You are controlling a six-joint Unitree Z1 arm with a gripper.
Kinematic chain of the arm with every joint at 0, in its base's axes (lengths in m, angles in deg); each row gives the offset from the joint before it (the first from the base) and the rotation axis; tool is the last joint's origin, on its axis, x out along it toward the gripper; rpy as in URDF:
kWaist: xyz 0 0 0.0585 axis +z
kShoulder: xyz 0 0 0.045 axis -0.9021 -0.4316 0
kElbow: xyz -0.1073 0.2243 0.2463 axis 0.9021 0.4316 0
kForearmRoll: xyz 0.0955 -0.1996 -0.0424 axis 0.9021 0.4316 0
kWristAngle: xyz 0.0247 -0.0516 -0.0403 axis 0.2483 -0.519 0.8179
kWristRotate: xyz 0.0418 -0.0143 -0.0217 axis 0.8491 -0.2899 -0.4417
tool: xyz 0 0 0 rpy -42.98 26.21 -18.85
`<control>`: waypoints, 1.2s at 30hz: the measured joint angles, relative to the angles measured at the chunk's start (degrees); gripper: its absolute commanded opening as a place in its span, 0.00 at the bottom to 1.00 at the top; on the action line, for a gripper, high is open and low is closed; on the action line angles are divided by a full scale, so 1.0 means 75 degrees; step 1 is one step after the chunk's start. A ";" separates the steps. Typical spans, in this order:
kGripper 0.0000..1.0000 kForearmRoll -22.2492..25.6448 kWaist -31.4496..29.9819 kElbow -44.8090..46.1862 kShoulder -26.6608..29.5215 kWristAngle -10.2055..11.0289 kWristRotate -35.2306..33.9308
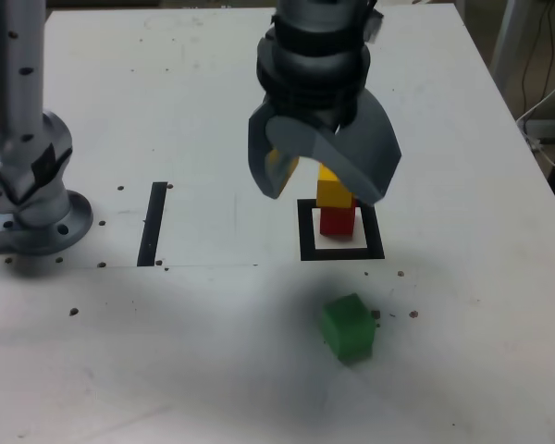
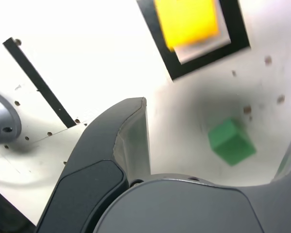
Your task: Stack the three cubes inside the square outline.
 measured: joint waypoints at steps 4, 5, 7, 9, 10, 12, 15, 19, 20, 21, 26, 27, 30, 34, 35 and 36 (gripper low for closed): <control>1.00 0.0005 -0.0461 -0.0280 -0.0221 0.0114 0.0370; 1.00 0.0004 -0.0574 -0.0345 -0.0312 0.0135 0.0467; 1.00 -0.0014 -0.0742 -0.0477 -0.0522 0.0181 0.0678; 1.00 -0.0035 -0.0814 -0.0550 -0.0683 0.0229 0.0860; 1.00 -0.0050 -0.0865 -0.0583 -0.0765 0.0239 0.0937; 1.00 -0.0076 -0.0978 -0.0621 -0.0887 0.0240 0.1030; 0.99 -0.0126 -0.1058 -0.0644 -0.1034 0.0236 0.1128; 0.97 -0.0184 -0.1100 -0.0656 -0.1213 0.0157 0.1213; 0.97 -0.0200 -0.1102 -0.0656 -0.1253 0.0122 0.1224; 0.96 -0.0219 -0.1102 -0.0656 -0.1296 0.0084 0.1233; 0.94 -0.0392 -0.1106 -0.0655 -0.1535 -0.0176 0.1238; 0.94 -0.0428 -0.1111 -0.0649 -0.1572 -0.0223 0.1243; 0.97 -0.0608 -0.1120 -0.0585 -0.1685 -0.0362 0.1311; 0.99 -0.0772 -0.1125 -0.0454 -0.1791 -0.0441 0.1365; 0.99 -0.0837 -0.1125 -0.0424 -0.1798 -0.0461 0.1373; 0.98 -0.0871 -0.1125 -0.0410 -0.1811 -0.0472 0.1376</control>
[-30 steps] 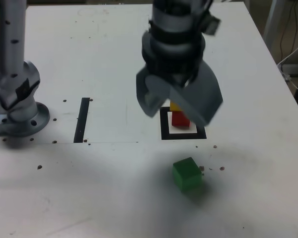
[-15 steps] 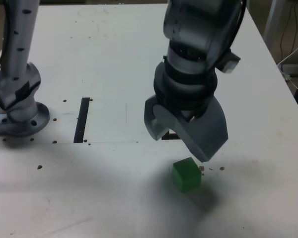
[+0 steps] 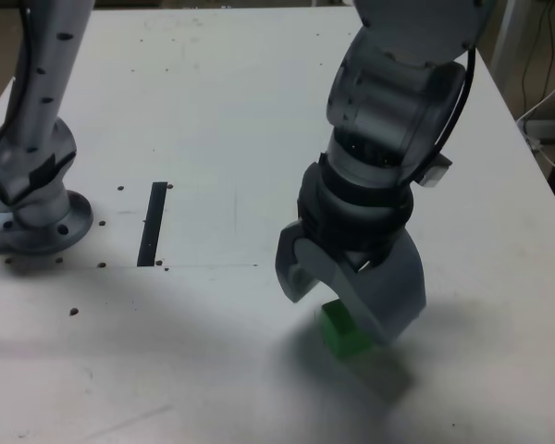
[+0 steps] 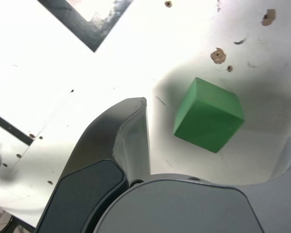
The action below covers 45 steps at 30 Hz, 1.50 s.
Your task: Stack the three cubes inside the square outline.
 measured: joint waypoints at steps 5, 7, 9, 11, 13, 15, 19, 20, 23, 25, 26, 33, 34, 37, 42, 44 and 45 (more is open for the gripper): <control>0.92 -0.0063 0.0000 0.0049 -0.0142 -0.0056 0.0000; 0.90 -0.0063 0.0000 0.0047 -0.0199 -0.0088 0.0000; 0.89 -0.0063 0.0000 0.0022 -0.0261 -0.0122 -0.0002; 0.88 -0.0081 0.0000 -0.0002 -0.0309 -0.0152 -0.0002; 0.86 -0.0116 0.0000 -0.0009 -0.0332 -0.0185 -0.0002; 0.82 -0.0139 0.0000 -0.0011 -0.0362 -0.0245 -0.0002; 0.69 -0.0148 0.0000 -0.0011 -0.0450 -0.0368 -0.0004; 0.64 -0.0147 0.0000 -0.0011 -0.0463 -0.0393 -0.0006; 0.52 -0.0134 0.0000 -0.0013 -0.0487 -0.0464 -0.0010; 0.44 -0.0113 0.0000 -0.0019 -0.0495 -0.0500 -0.0010; 0.41 -0.0105 0.0000 -0.0019 -0.0497 -0.0510 -0.0010; 0.28 -0.0097 0.0000 -0.0027 -0.0498 -0.0528 -0.0010; 0.28 -0.0094 0.0000 -0.0028 -0.0498 -0.0537 -0.0010; 0.28 -0.0087 0.0000 -0.0051 -0.0498 -0.0568 -0.0010; 0.28 -0.0080 0.0000 -0.0091 -0.0497 -0.0635 -0.0001; 0.28 -0.0078 0.0000 -0.0102 -0.0497 -0.0663 -0.0001; 0.28 -0.0078 0.0000 -0.0107 -0.0497 -0.0679 -0.0001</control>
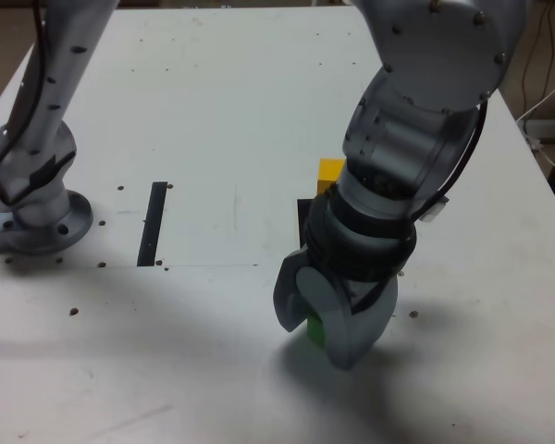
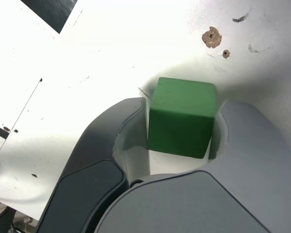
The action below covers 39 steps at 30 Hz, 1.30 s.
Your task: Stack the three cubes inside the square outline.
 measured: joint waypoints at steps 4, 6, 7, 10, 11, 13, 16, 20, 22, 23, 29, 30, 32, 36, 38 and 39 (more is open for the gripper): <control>0.27 0.0000 0.0000 -0.0024 0.0001 -0.0021 0.0000; 0.25 0.0007 0.0000 -0.0031 0.0003 -0.0022 0.0000; 0.24 0.0021 0.0000 -0.0040 0.0004 -0.0022 0.0000; 0.21 0.0083 0.0000 -0.0066 0.0008 0.0011 0.0000; 0.21 0.0130 0.0000 -0.0079 0.0008 0.0039 0.0000; 0.21 0.0266 0.0005 -0.0152 0.0019 0.0095 -0.0022; 0.21 0.0641 0.0058 -0.0414 0.0122 0.0199 -0.0075; 0.21 0.1313 0.0267 -0.0841 0.0347 0.0450 -0.0263; 0.21 0.1636 0.0450 -0.1089 0.0491 0.0614 -0.0444; 0.21 0.1732 0.0532 -0.1202 0.0561 0.0686 -0.0520; 0.21 0.2048 0.1009 -0.1633 0.0883 0.0894 -0.0788; 0.21 0.2078 0.1082 -0.1692 0.0899 0.0900 -0.0842; 0.21 0.2109 0.1334 -0.1858 0.1007 0.0914 -0.0968; 0.21 0.2127 0.1789 -0.1933 0.1329 0.0955 -0.1213; 0.21 0.2127 0.1965 -0.1890 0.1368 0.0945 -0.1353; 0.21 0.2127 0.2093 -0.1832 0.1386 0.0927 -0.1430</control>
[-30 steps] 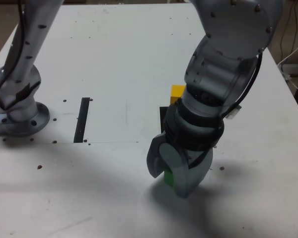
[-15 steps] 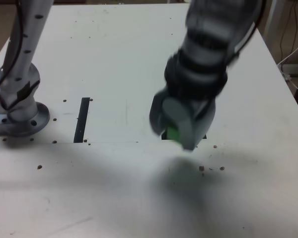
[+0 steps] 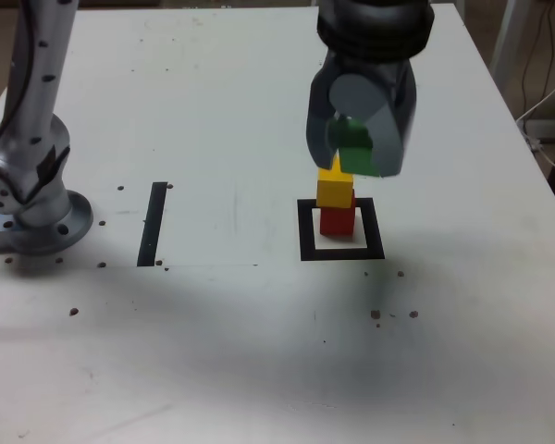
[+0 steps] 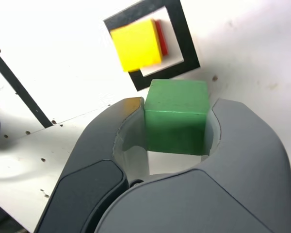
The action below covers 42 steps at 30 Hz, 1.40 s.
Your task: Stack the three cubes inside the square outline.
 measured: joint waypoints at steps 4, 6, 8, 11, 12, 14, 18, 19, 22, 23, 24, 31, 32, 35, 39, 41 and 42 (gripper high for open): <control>0.21 0.0000 0.0505 0.0349 0.0109 -0.0116 -0.0175; 0.21 0.0000 0.0701 0.0528 0.0152 -0.0166 -0.0191; 0.21 0.0000 0.0877 0.0689 0.0185 -0.0206 -0.0194; 0.21 0.0000 0.1090 0.0890 0.0220 -0.0237 -0.0181; 0.21 0.0000 0.1132 0.0961 0.0221 -0.0254 -0.0169; 0.21 0.0000 0.1165 0.1041 0.0221 -0.0292 -0.0144; 0.21 0.0000 0.1196 0.1068 0.0221 -0.0396 -0.0127; 0.21 -0.0001 0.1196 0.1067 0.0220 -0.0417 -0.0126; 0.21 -0.0002 0.1196 0.1014 0.0179 -0.0474 -0.0126; 0.21 -0.0005 0.1196 0.0987 0.0150 -0.0488 -0.0126; 0.21 -0.0007 0.1196 0.0963 0.0119 -0.0498 -0.0126; 0.21 -0.0023 0.1196 0.0799 -0.0018 -0.0542 -0.0123; 0.21 -0.0027 0.1196 0.0788 -0.0055 -0.0545 -0.0121; 0.21 -0.0035 0.1196 0.0746 -0.0157 -0.0558 -0.0116; 0.21 -0.0040 0.1196 0.0691 -0.0211 -0.0596 -0.0109; 0.21 -0.0051 0.1196 0.0686 -0.0255 -0.0617 -0.0104; 0.21 -0.0058 0.1196 0.0686 -0.0274 -0.0628 -0.0099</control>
